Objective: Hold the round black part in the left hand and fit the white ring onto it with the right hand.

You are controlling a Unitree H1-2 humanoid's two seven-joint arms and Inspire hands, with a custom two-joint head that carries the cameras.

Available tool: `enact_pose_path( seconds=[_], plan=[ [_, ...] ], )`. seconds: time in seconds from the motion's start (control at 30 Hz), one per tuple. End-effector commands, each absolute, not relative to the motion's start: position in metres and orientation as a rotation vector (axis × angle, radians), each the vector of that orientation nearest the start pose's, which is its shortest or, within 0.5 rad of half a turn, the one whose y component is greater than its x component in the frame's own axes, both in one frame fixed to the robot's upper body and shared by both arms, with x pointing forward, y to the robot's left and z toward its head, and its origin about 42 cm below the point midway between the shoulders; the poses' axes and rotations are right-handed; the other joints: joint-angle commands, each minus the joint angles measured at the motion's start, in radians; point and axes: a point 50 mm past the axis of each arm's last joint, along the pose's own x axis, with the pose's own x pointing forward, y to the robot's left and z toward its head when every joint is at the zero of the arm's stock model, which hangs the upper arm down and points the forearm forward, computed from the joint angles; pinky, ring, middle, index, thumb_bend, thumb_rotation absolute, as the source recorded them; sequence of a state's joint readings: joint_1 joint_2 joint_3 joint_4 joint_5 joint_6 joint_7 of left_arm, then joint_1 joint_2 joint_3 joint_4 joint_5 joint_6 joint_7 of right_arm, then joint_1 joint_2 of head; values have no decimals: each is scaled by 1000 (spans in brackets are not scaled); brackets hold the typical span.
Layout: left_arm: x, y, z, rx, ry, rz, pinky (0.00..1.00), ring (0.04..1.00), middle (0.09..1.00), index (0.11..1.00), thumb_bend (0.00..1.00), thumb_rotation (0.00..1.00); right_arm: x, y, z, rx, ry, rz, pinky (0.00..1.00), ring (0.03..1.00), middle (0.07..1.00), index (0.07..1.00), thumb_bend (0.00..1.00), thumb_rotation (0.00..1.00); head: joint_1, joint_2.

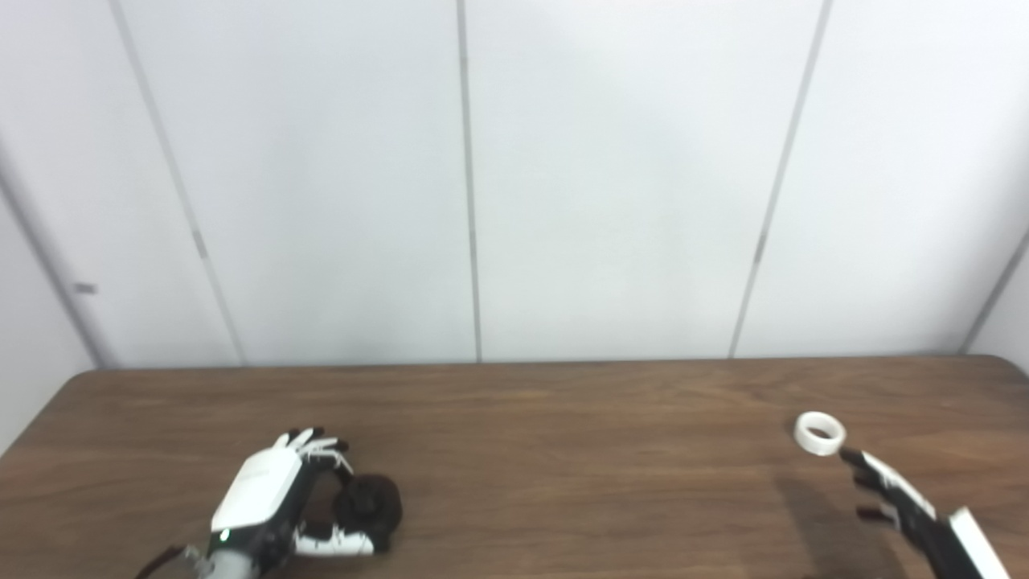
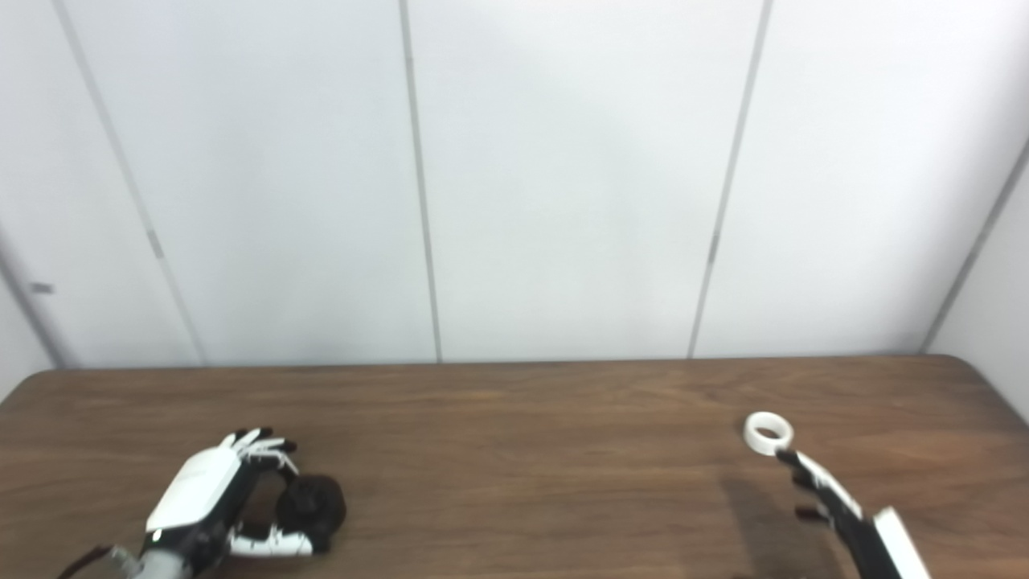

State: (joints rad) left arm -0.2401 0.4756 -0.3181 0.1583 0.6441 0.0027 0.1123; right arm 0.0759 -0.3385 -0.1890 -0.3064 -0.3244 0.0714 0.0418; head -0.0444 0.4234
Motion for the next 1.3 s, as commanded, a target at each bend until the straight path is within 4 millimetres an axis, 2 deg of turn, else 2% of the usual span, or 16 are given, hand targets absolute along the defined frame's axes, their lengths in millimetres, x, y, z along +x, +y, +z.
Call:
enact_pose_path(
  seconds=[0.0,0.13,0.23,0.33,0.5,0.63,0.73,0.87,1.07,1.27],
  plan=[
    [343,267,121,1165,-190,-275,1000,945,829,481,521,46,259,-359,218,-762,-239,-220,768,878,899,827,773,190,-1,1],
    [335,251,113,1162,-217,-327,1000,936,823,481,520,45,277,-370,243,-806,-268,-262,716,874,908,799,835,206,-24,-4],
    [327,241,108,1159,-223,-367,1000,944,831,481,520,46,287,-378,260,-854,-253,-279,760,925,943,823,843,233,-41,-7],
    [317,231,103,1137,-240,-402,1000,941,829,480,520,45,299,-387,272,-910,-224,-305,834,971,968,836,850,133,-50,-8],
    [300,221,100,1127,-266,-435,1000,937,823,480,520,45,319,-397,282,-995,-172,-311,860,995,980,842,911,227,-76,-9],
    [293,220,101,1128,-286,-424,1000,929,819,480,519,45,336,-405,283,-1042,-97,-294,866,1000,999,860,970,320,-101,-7],
    [293,224,102,1119,-298,-408,1000,931,816,480,520,45,348,-409,284,-1085,-49,-259,848,1000,1000,858,964,358,-114,-6],
    [294,227,103,1118,-295,-407,1000,939,819,480,520,44,366,-413,282,-1133,5,-219,850,1000,1000,815,959,319,-125,-5],
    [293,227,103,1117,-292,-410,1000,934,814,480,520,43,379,-411,274,-1157,52,-177,930,1000,1000,761,934,206,-127,-4],
    [292,227,103,1118,-291,-408,1000,930,810,480,519,44,386,-408,264,-1169,72,-143,968,1000,1000,757,945,206,-127,2]
  ],
)
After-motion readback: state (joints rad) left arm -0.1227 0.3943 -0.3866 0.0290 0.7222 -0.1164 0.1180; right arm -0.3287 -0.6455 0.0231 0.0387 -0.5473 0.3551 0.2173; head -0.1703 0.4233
